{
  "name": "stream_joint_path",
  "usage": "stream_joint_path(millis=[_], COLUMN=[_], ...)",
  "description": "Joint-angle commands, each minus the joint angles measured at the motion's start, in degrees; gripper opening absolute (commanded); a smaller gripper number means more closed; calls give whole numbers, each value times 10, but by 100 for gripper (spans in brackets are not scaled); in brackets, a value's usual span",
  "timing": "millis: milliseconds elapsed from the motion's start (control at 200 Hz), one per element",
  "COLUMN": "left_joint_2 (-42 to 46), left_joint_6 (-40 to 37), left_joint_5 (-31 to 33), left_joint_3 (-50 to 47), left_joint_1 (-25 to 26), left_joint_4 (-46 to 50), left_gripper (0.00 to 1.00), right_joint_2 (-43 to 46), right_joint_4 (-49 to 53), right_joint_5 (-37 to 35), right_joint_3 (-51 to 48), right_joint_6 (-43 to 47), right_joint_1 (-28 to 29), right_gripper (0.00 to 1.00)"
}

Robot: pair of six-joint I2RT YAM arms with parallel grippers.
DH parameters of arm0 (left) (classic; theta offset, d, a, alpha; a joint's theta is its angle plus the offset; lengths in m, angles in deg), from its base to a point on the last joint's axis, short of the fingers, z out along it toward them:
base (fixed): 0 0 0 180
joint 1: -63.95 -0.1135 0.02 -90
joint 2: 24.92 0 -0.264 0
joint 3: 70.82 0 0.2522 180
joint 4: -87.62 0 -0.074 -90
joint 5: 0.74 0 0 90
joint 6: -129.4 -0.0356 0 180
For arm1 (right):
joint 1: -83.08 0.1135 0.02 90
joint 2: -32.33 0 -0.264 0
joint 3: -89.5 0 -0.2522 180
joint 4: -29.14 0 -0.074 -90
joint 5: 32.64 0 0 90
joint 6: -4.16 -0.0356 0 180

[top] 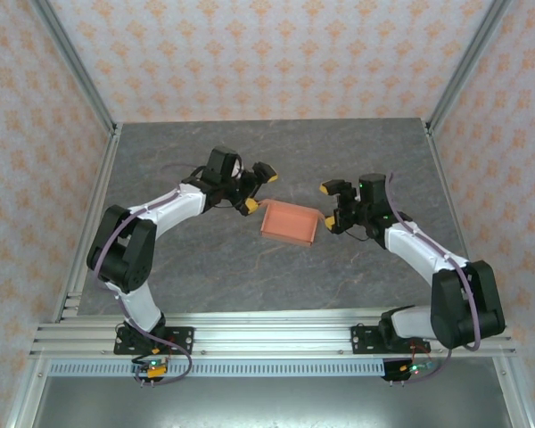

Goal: Fold the paper box

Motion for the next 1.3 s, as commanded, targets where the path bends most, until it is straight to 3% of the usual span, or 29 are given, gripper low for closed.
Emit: stream_joint_path(millis=[0,636,901,1056,1296], left_joint_2=[9,-11,-21,-21,-2], left_joint_6=[42,74,58,7,-104], left_joint_5=[-27,-42,-42,-34,9], left_joint_3=[-23,-19,-72,-84,-82], left_joint_1=[8,45,50,50,50], left_joint_4=[-39,-75,-102,-71,18], left_gripper=[99,93,71,64,66], right_joint_2=[-6,-40,-49,-43,-9], right_joint_4=[-41,-52,-19,20,133], right_joint_5=[17,18,13,-1,-47], right_joint_3=[-8,-5,-12,-11,20], right_joint_6=[-30,-21,22,61,149], right_joint_1=[-1,14,14,14,9], right_gripper=[85,82,80,81,84])
